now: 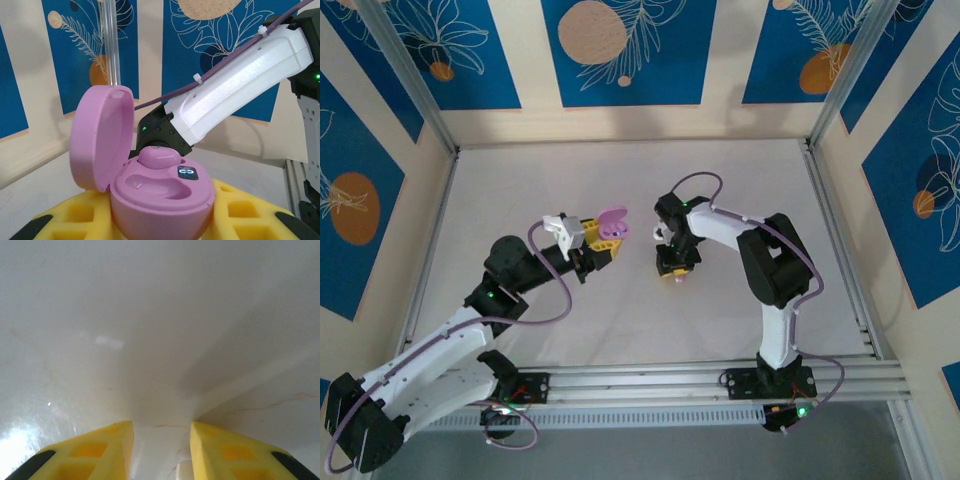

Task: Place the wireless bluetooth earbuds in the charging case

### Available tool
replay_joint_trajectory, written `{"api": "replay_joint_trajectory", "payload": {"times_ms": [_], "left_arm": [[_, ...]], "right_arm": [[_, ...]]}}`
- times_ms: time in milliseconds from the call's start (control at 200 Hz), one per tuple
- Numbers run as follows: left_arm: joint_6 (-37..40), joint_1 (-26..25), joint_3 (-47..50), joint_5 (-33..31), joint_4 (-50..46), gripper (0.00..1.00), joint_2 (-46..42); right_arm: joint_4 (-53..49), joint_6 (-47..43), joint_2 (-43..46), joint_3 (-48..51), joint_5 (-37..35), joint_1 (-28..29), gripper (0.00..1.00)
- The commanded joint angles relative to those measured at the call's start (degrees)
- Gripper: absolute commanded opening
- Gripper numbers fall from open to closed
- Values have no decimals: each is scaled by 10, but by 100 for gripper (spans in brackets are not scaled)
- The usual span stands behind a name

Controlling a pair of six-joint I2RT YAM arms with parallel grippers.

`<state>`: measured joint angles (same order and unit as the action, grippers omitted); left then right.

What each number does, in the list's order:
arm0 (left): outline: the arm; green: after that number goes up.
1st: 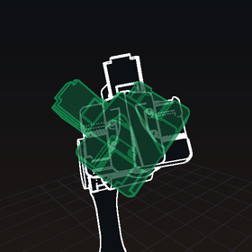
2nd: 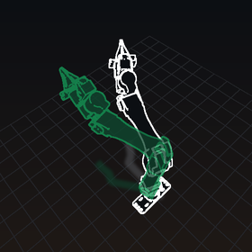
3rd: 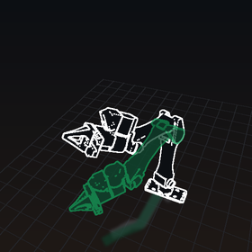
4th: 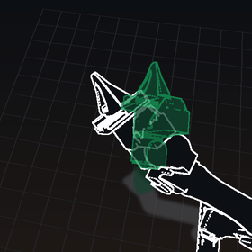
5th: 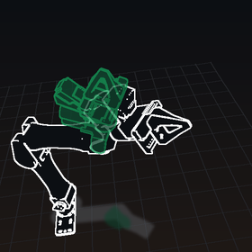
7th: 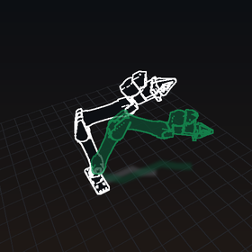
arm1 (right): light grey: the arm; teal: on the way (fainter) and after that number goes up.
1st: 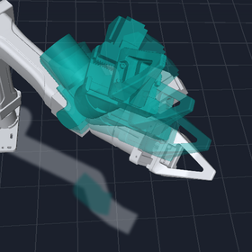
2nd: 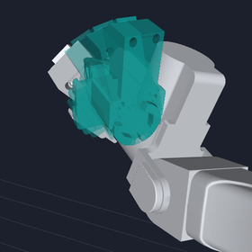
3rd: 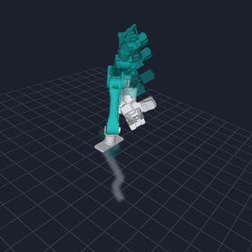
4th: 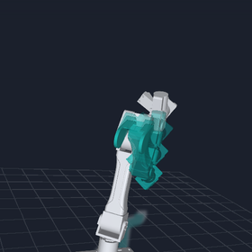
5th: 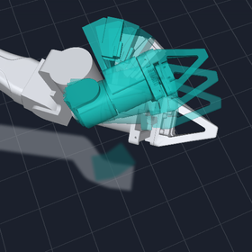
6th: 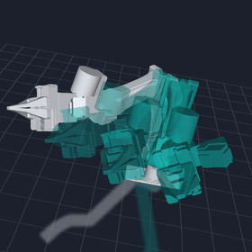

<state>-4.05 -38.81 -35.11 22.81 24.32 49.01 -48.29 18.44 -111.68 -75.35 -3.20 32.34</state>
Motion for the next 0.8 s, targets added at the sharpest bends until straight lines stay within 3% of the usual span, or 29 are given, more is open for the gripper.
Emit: {"api": "replay_joint_trajectory", "payload": {"times_ms": [0,165,310,615,795], "left_arm": [[6,-3,-3,-3,3,29,-5],[6,-3,-3,-4,4,28,-4],[6,-3,-3,-5,7,29,2],[-13,-3,-4,11,44,29,56],[-11,-3,-3,10,56,29,64]], "right_arm": [[-37,-37,-1,-10,10,18,36],[-48,-55,20,-12,23,34,35],[-36,-17,73,-2,19,27,36],[114,136,209,155,184,-126,38],[162,171,224,210,240,-152,40]]}}
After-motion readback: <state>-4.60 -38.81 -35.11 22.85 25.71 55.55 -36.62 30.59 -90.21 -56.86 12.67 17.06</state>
